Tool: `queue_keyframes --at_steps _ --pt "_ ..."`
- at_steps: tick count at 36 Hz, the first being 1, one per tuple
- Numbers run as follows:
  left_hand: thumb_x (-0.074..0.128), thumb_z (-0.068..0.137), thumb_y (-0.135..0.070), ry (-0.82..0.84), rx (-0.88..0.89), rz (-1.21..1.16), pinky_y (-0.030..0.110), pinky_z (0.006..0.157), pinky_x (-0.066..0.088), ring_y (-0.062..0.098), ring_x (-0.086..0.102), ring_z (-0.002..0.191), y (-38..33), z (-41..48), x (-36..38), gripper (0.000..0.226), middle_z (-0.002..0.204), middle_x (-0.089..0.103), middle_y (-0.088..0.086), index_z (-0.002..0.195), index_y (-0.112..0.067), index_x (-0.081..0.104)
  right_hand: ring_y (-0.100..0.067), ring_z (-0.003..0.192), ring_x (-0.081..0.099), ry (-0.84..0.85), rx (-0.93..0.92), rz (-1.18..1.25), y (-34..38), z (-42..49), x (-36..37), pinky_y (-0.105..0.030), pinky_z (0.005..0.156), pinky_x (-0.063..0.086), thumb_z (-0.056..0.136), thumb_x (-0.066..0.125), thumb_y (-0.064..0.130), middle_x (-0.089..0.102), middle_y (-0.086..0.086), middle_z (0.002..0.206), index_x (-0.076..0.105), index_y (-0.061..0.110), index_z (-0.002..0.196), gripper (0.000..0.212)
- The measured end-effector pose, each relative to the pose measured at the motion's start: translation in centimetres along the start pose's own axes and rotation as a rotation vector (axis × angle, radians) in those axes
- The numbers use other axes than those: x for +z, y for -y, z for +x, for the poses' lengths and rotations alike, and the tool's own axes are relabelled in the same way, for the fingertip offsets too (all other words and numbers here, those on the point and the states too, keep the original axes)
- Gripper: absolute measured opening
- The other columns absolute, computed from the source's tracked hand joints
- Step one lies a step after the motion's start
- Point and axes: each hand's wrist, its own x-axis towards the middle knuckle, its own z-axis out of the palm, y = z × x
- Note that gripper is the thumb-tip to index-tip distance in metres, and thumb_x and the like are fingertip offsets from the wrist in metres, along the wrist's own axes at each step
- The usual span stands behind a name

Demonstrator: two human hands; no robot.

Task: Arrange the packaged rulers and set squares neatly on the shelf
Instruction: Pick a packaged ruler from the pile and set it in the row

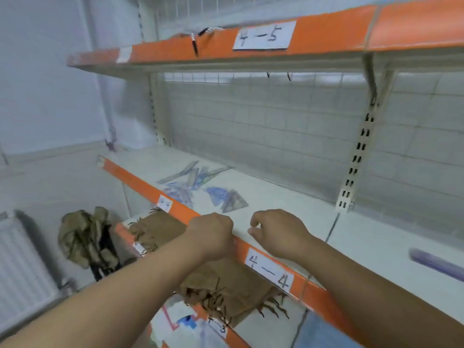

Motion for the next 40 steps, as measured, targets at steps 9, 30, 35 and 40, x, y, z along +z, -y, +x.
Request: queue_keyframes --at_steps 9,30,35,40 --pt "0.047 0.093 -0.027 -0.037 -0.090 -0.028 0.030 0.065 0.040 0.024 0.052 0.082 14.5 -1.4 0.7 0.025 0.081 0.051 0.009 0.072 -0.016 0.043 -0.021 0.101 0.056 0.010 -0.030 0.017 11.6 6.9 3.1 -0.029 0.070 0.039 0.096 0.045 0.039 0.063 -0.001 0.107 0.060 0.021 0.107 0.026" --pt "0.047 0.095 -0.029 -0.055 -0.031 -0.076 0.030 0.071 0.042 0.023 0.059 0.102 27.1 13.8 2.5 0.017 0.109 0.061 0.005 0.100 -0.017 0.057 -0.023 0.100 0.060 0.088 0.128 -0.058 12.2 25.7 6.7 -0.029 0.075 0.044 0.096 0.044 0.032 0.064 -0.005 0.108 0.060 0.014 0.105 0.026" --pt "0.047 0.093 -0.028 -0.047 -0.036 -0.099 0.026 0.071 0.037 0.023 0.057 0.105 28.8 17.7 2.4 0.022 0.114 0.060 0.004 0.106 -0.015 0.058 -0.025 0.099 0.061 0.117 0.173 -0.044 11.4 29.4 7.4 -0.032 0.080 0.048 0.097 0.043 0.032 0.063 -0.007 0.109 0.059 0.013 0.105 0.026" --pt "0.046 0.094 -0.029 -0.026 -0.001 -0.099 0.028 0.076 0.038 0.025 0.057 0.108 29.9 20.9 2.9 0.024 0.116 0.059 0.005 0.108 -0.014 0.058 -0.022 0.104 0.059 0.107 0.277 0.002 11.2 31.4 8.6 -0.032 0.084 0.048 0.095 0.044 0.046 0.058 -0.003 0.115 0.053 0.016 0.114 0.037"
